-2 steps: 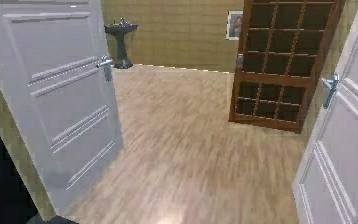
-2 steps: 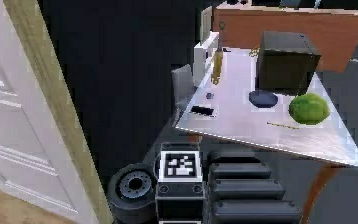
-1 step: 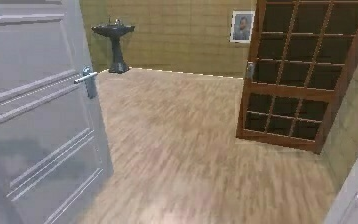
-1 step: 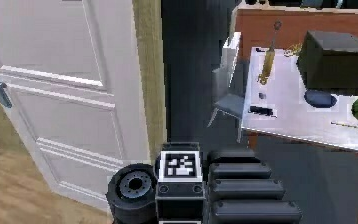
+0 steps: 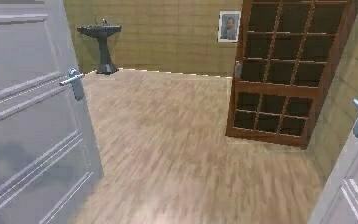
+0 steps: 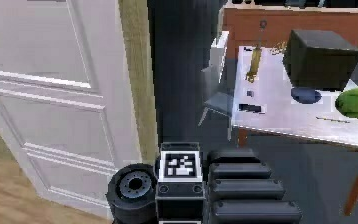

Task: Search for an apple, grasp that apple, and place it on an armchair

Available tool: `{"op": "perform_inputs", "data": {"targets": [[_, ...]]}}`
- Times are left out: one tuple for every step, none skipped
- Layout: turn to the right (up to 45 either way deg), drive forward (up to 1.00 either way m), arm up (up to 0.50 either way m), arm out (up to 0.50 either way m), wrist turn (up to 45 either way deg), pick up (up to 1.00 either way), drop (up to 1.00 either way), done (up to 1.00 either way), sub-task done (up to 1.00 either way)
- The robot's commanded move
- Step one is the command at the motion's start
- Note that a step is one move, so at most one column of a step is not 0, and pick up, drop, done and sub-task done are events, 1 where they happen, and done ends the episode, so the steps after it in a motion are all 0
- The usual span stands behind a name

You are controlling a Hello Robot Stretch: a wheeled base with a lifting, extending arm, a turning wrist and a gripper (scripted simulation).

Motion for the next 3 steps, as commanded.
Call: {"op": "perform_inputs", "data": {"targets": [[0.0, 1.0, 0.0, 0.0, 0.0, 0.0, 0.0, 0.0, 0.0], [3.0, 0.0, 0.0, 0.0, 0.0, 0.0, 0.0, 0.0, 0.0], [0.0, 0.75, 0.0, 0.0, 0.0, 0.0, 0.0, 0.0, 0.0]]}}
